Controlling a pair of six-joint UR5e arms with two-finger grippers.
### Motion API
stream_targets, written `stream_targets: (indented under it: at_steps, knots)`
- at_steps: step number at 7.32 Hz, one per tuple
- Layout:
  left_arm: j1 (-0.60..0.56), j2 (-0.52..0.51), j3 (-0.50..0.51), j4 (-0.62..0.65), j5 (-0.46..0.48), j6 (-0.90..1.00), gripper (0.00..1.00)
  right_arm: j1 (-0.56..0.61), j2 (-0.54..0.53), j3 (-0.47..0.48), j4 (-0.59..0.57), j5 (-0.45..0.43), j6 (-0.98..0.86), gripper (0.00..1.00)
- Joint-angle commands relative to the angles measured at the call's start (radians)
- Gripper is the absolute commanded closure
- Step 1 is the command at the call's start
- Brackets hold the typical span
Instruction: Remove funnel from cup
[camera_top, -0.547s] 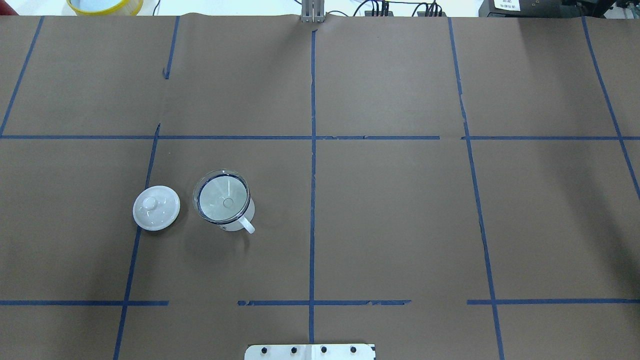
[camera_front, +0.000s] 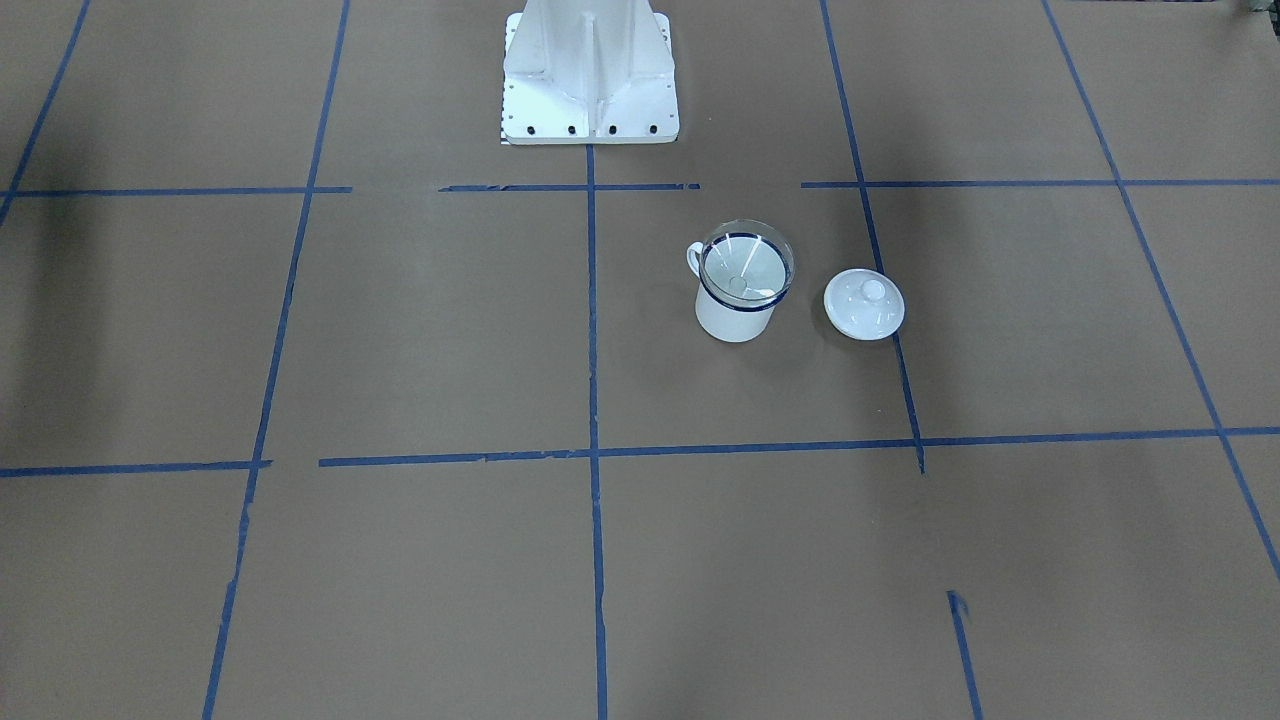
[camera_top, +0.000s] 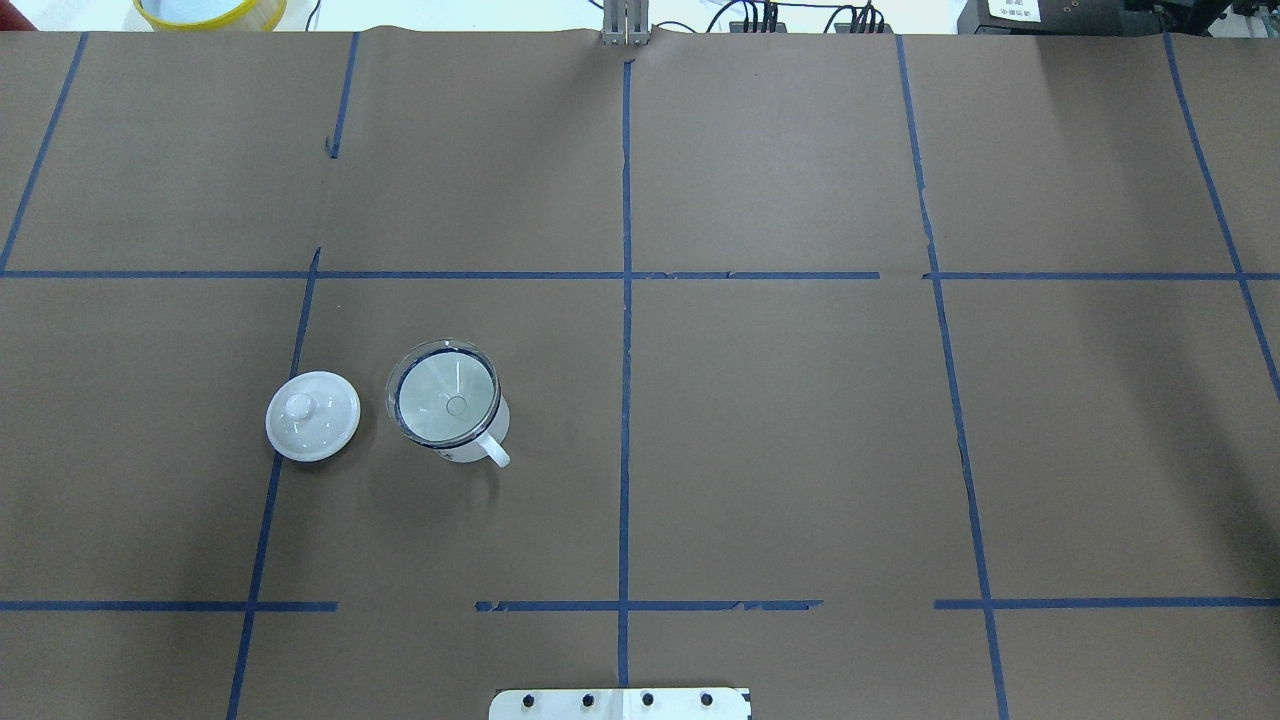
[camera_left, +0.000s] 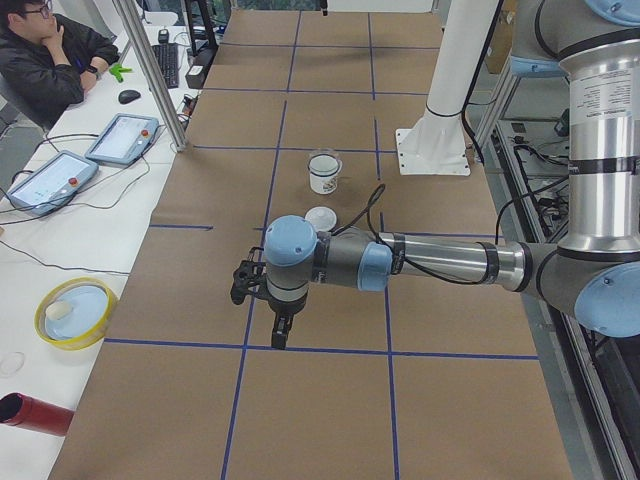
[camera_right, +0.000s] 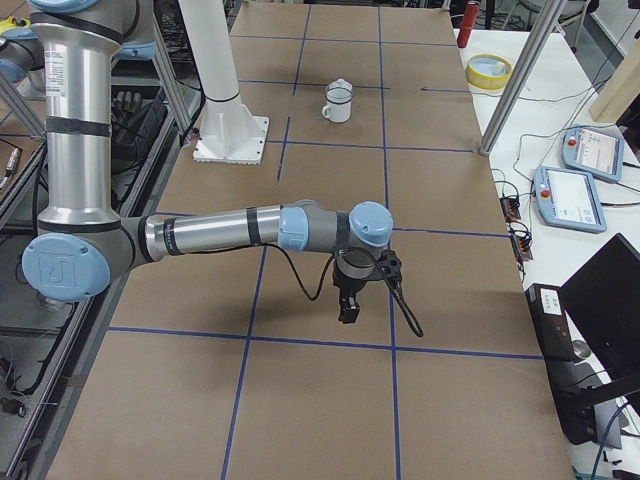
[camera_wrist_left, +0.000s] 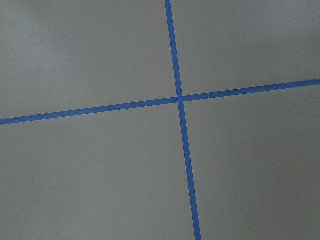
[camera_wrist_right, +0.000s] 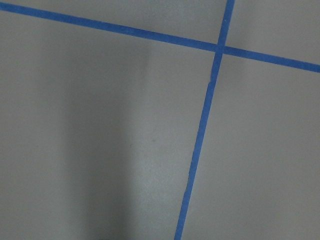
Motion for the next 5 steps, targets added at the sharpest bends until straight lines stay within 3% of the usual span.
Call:
stream_targets:
  at_steps: [1,2,3,4,5]
  knots:
    - [0.002,-0.055,-0.021,-0.012,0.007,-0.008,0.0,0.0,0.0,0.0,0.0,0.0,-0.001,0.0]
    - [-0.006,-0.073,-0.007,-0.076,0.002,-0.001,0.0,0.0,0.0,0.0,0.0,0.0,-0.001,0.0]
    - [-0.005,-0.015,-0.034,-0.122,-0.019,-0.006,0.0,0.0,0.0,0.0,0.0,0.0,-0.001,0.0]
    - [0.017,-0.02,-0.034,-0.176,-0.092,-0.021,0.0,0.0,0.0,0.0,0.0,0.0,-0.001,0.0]
    - [0.129,-0.036,-0.045,-0.192,-0.138,-0.184,0.0,0.0,0.0,0.0,0.0,0.0,-0.001,0.0]
